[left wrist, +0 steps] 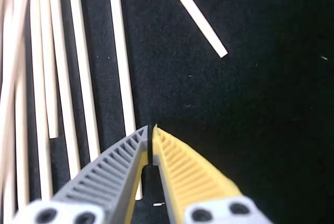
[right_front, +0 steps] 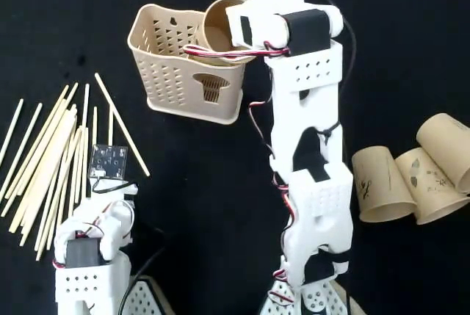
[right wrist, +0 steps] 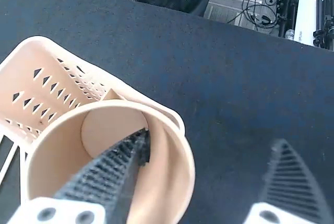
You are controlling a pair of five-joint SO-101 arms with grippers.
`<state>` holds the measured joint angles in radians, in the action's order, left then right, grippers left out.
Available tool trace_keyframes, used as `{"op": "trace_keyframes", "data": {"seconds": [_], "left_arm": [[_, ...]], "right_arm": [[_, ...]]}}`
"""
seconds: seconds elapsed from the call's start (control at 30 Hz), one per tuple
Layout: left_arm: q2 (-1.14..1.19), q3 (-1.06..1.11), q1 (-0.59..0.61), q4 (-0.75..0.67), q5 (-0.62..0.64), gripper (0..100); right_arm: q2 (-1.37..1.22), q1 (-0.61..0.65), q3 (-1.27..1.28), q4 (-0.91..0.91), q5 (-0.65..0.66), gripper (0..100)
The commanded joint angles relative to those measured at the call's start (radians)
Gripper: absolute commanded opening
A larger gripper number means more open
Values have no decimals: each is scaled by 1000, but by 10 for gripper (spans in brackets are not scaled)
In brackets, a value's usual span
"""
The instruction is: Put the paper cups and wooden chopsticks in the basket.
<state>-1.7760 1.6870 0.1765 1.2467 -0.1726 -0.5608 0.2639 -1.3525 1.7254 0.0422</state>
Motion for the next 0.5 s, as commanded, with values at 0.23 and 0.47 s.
{"op": "trace_keyframes", "data": {"seconds": [0.23,0.47], "left_arm": [[-9,13,-7,6,8,30],[-9,13,-7,6,8,30]], "right_arm": [[22,109,-50,-51,25,290],[-16,149,-51,-201,25,174]]}}
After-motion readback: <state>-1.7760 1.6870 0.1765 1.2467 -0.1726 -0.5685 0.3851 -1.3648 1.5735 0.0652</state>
